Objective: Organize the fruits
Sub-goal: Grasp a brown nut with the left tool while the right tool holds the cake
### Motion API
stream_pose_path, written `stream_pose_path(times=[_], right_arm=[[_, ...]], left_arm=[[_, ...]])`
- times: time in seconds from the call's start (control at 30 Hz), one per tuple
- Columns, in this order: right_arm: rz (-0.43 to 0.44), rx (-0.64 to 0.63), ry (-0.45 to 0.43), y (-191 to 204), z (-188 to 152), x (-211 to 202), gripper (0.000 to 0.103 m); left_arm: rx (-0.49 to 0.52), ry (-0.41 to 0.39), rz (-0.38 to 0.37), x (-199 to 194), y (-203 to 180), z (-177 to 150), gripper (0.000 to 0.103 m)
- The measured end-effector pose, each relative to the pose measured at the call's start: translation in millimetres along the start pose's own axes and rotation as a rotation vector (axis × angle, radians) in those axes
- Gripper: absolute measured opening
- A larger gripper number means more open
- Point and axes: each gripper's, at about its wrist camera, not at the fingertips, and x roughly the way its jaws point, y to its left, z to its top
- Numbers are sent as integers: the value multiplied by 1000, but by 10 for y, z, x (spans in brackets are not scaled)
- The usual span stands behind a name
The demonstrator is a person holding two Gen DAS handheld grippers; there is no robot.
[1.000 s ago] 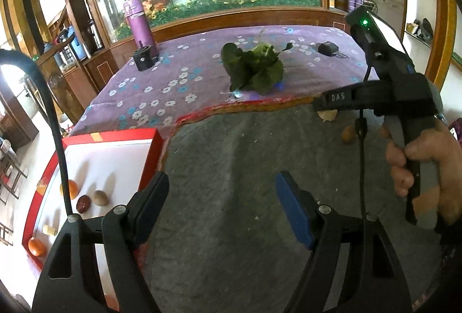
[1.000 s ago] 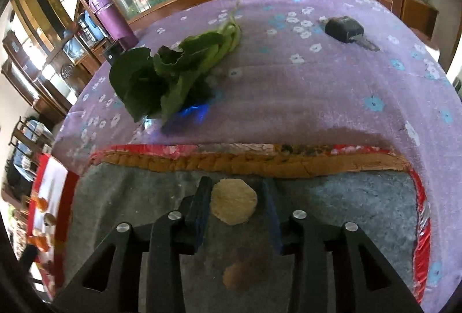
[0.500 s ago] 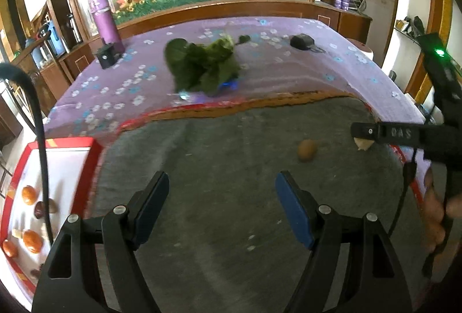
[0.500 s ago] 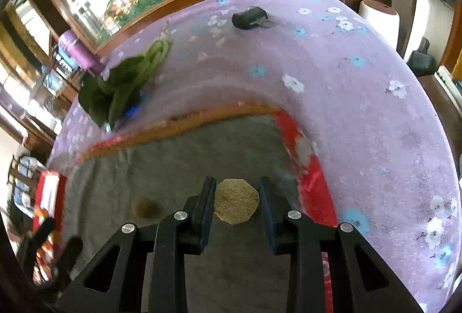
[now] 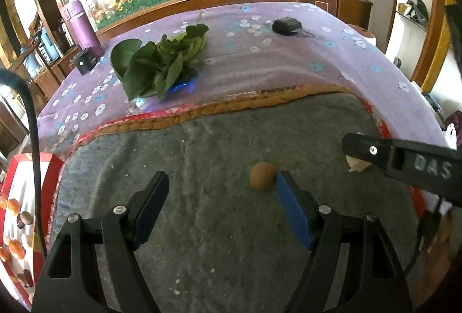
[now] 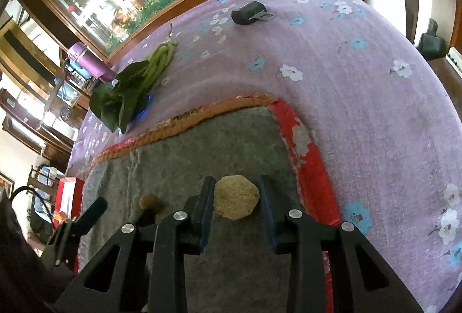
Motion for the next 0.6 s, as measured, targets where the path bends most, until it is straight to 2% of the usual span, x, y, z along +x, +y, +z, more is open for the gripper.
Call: stream_pose_path(times=[0.27,0.33,0.47,0.6], right_arm=[[10,11,5,-17,-6,-10,33],[4,3,3,-14,-8,-9,33],[-23,-34,-2,41,-24,-7,32],[-57,-89,-4,115,-36,2,32]], left_arm=[[15,-7,3,89,-58,23,76],[12,-7,-14,104,-58,23,67],[16,-12,-55,136,-81,7,58],[11,-16,-104,140,-69,14,42]])
